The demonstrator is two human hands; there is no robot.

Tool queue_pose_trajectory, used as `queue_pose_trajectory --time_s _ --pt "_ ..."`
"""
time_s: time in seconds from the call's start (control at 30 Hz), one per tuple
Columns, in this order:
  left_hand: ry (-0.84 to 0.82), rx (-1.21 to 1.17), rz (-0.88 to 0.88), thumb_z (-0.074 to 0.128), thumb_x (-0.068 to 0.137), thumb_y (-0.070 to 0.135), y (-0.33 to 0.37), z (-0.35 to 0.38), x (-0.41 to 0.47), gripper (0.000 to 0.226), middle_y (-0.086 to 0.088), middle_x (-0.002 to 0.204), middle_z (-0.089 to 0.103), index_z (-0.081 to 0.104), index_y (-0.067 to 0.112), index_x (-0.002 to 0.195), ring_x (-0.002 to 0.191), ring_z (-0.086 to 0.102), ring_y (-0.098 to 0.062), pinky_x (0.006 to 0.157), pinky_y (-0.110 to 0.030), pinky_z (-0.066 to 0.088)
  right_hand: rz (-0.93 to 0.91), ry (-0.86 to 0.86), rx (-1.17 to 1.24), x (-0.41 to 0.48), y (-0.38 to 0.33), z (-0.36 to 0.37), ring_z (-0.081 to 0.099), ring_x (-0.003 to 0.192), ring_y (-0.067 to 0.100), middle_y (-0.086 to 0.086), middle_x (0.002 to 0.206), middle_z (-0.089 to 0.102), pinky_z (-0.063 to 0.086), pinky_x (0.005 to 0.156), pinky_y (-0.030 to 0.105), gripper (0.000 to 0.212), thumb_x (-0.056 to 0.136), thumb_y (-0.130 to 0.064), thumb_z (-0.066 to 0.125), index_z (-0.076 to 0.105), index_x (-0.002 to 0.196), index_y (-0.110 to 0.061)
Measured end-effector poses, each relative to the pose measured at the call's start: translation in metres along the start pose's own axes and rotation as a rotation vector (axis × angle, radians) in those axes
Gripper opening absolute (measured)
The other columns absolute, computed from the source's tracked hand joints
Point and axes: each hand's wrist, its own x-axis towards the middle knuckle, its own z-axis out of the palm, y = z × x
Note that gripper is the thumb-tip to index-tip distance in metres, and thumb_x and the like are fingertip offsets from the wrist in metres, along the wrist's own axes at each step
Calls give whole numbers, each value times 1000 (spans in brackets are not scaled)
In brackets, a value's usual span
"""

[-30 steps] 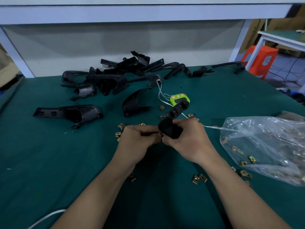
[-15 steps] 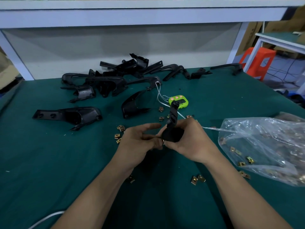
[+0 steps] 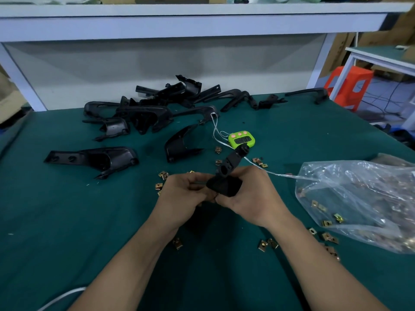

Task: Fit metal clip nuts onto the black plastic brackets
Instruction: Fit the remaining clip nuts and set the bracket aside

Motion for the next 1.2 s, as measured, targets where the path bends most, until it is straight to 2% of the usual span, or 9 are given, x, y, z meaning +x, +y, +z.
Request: queue_pose_trajectory --time_s 0.23,0.43,0.53,0.63,0.77,0.87,1.0,1.13,1.2 --pt "104 10 -5 76 80 -8 0 1 0 23 -10 75 78 80 12 90 64 71 -14 61 -21 53 -16 118 -80 1 5 -1 50 52 7 -7 61 61 38 43 20 25 60 -38 81 64 67 -21" --pt "131 149 -21 80 77 21 4 -4 -1 15 4 76 78 81 35 82 70 72 -8 64 -17 53 -23 154 -49 1 4 -7 53 52 0 -20 57 60 34 43 10 19 61 -32 83 65 63 -37" --pt "50 145 -18 76 71 40 8 4 -6 17 0 80 78 83 30 83 75 71 -12 75 -33 56 -49 107 -8 -1 0 -6 55 51 -2 -23 58 61 33 44 8 13 58 -36 79 69 66 -35" --pt "63 139 -27 81 81 23 9 3 -4 6 -6 73 76 82 23 75 65 66 -13 67 -32 52 -38 100 -7 -1 -1 -6 63 61 -3 -25 69 68 44 47 14 20 56 -37 83 70 70 -44" --pt "111 133 -63 77 87 12 7 3 -4 26 -2 62 73 80 23 65 53 62 -6 53 -15 47 -60 127 12 -1 -2 -3 67 69 -4 -25 76 71 54 57 21 21 58 -40 84 74 76 -37" --pt "170 110 -103 77 88 14 10 6 -4 26 -3 60 72 78 20 63 49 60 -5 48 -13 44 -93 145 21 0 -1 -2 67 70 -6 -27 75 70 49 54 13 20 63 -34 86 75 79 -36" --pt "223 61 -138 77 87 13 11 10 -4 25 -5 61 73 78 17 62 49 60 -8 47 -15 45 -109 198 -7 -1 -2 4 59 55 -1 -24 62 63 35 46 8 26 64 -34 82 60 59 -45" --pt "366 -110 -180 77 87 13 15 -2 0 15 -5 68 76 77 11 71 47 60 -8 47 -19 43 -80 337 -81 1 1 1 48 48 7 -15 61 59 31 40 12 34 58 -51 73 52 52 -25" --pt "349 -169 -159 76 88 15 17 -16 1 14 -6 74 77 78 11 74 50 61 -6 47 -15 41 -31 382 -45 3 7 -6 48 46 11 -8 57 59 36 39 16 38 56 -52 72 59 57 -16"
